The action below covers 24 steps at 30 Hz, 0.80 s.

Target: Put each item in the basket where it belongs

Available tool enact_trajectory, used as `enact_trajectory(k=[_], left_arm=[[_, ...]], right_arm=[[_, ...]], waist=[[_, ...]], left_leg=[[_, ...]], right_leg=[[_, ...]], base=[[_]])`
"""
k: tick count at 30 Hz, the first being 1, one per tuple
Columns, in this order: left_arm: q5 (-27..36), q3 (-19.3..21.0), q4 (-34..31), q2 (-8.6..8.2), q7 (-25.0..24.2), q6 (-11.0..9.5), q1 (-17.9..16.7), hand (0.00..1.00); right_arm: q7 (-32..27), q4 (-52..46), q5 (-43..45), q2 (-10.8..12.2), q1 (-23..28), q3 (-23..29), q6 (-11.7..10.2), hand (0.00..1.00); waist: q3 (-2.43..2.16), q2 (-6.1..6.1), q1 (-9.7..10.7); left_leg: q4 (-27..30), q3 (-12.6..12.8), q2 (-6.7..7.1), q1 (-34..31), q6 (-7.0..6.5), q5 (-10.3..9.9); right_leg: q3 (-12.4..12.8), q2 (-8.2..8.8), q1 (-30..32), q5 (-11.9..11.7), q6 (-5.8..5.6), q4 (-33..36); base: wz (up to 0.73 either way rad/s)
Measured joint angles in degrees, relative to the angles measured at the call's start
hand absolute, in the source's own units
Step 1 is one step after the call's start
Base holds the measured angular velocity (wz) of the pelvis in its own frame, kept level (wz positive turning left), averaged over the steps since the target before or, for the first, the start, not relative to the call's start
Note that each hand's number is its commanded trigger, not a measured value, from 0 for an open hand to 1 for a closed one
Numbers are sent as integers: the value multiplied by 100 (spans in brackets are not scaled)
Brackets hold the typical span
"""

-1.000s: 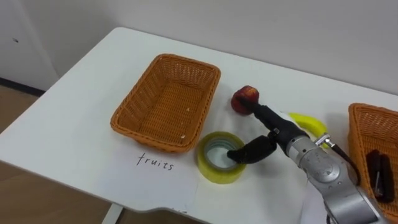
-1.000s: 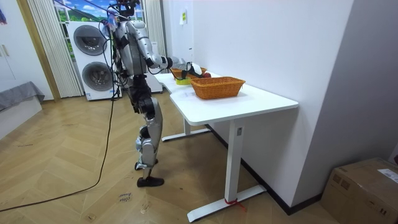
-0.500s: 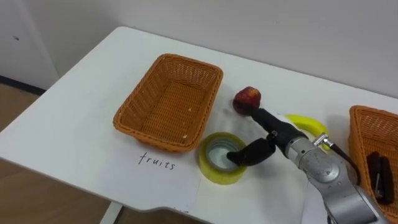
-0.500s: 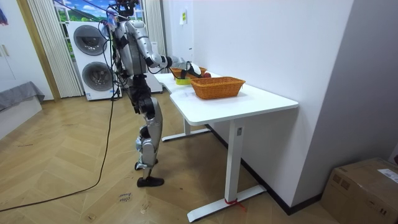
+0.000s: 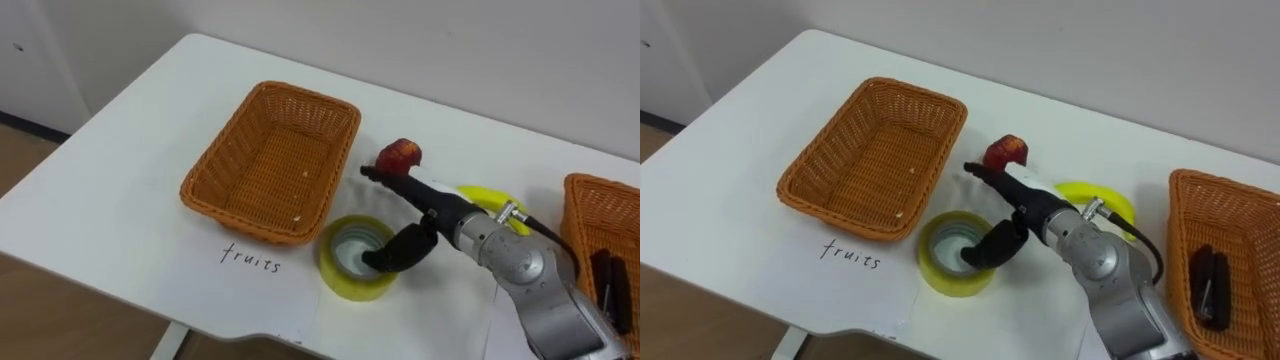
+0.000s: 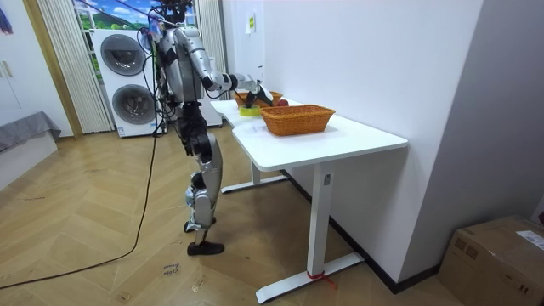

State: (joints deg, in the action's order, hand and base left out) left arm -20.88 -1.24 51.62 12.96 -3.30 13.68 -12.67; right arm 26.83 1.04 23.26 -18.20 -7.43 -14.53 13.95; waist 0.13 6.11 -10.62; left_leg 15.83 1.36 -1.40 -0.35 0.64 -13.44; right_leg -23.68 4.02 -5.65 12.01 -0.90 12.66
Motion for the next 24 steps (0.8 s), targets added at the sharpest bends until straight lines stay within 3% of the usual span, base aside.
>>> enact_trajectory(k=[8,19,20,21,22,24], left_arm=[[-5,-4,11,67,-25,4,6,0],[-4,-17,10,67,0,6,57,0],[-4,-17,9,67,0,6,70,0],[-4,-14,9,67,-3,6,80,0],[-4,-13,10,68,-5,5,86,0],[-6,-9,13,72,-6,2,92,0]], right_arm=[[647,50,4,-47,-12,0,102,0],[945,32,364,-85,-76,-2,84,0],[984,29,414,-85,-93,-4,82,28],[1029,22,456,-85,-104,-4,82,75],[1045,14,468,-86,-105,-4,85,100],[1083,-51,643,-86,-108,-4,71,100]], waist=[[4,-6,-28],[13,-20,-44],[14,-20,-46],[14,-20,-56],[13,-20,-53],[14,-19,-69]], left_leg=[[2,-13,2,-4,0,0],[5,-18,2,-9,0,0],[5,-19,2,-9,0,0],[5,-18,3,-7,0,0],[4,-18,3,-6,0,0],[-3,-18,5,-5,0,1]], right_leg=[[10,-3,0,0,0,1],[21,-3,8,0,1,9],[24,-3,9,0,1,9],[37,-3,10,0,1,10],[44,-3,15,1,1,12],[93,-4,30,1,1,19]], base=[[0],[0],[0],[0],[0],[-4]])
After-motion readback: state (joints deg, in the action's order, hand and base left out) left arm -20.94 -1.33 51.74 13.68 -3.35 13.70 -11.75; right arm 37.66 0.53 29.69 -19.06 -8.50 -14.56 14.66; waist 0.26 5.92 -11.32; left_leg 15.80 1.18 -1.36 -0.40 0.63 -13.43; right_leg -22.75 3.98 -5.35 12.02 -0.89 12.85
